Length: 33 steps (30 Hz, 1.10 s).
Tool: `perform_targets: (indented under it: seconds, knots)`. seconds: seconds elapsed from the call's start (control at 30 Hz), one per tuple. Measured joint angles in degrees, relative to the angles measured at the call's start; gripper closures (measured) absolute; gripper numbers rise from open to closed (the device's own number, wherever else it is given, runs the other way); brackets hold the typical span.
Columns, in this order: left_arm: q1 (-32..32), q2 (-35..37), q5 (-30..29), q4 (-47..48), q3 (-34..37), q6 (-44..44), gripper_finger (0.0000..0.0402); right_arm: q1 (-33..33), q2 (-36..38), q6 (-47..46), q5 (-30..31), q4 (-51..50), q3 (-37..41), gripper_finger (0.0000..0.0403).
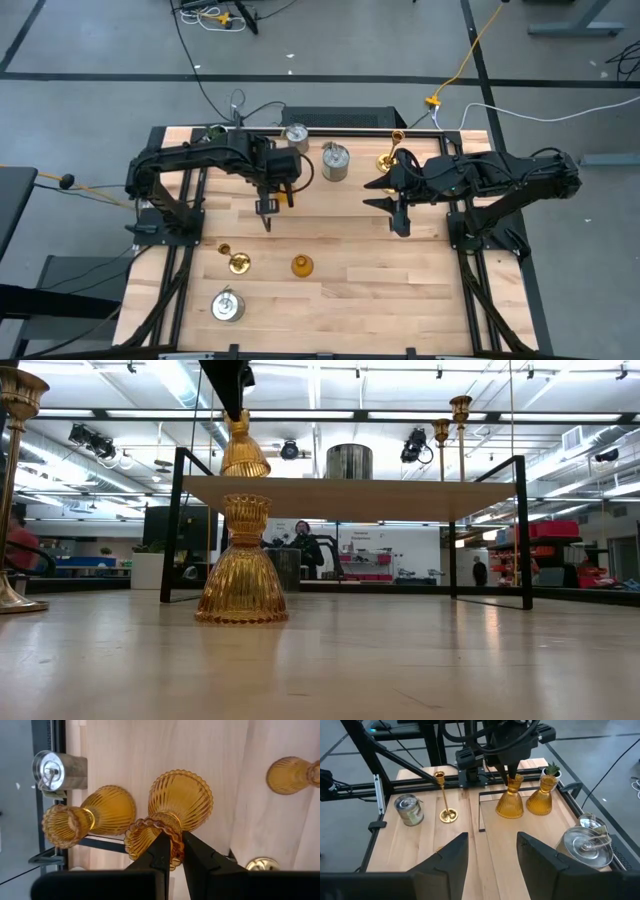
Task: Pick & Place candle stick holders
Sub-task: Put the left glass candle holder on the shelf aligned with the other glass candle holder
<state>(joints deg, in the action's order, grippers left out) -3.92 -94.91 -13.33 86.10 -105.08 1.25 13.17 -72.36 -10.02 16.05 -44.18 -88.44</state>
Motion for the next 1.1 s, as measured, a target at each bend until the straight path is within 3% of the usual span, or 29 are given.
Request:
perform_targets:
  seconds: [0.63,1.1]
  knots:
    - [0.02,0.0,-2.57,0.18,0.0,11.33,0.0365,0.0,0.0,0.0,0.0,-0.02,0.0,0.0234]
    - [0.0,0.0,-2.53,0.03,0.31,11.91,0.0365,0.0,0.0,0.0,0.0,-0.02,0.0,0.0234]
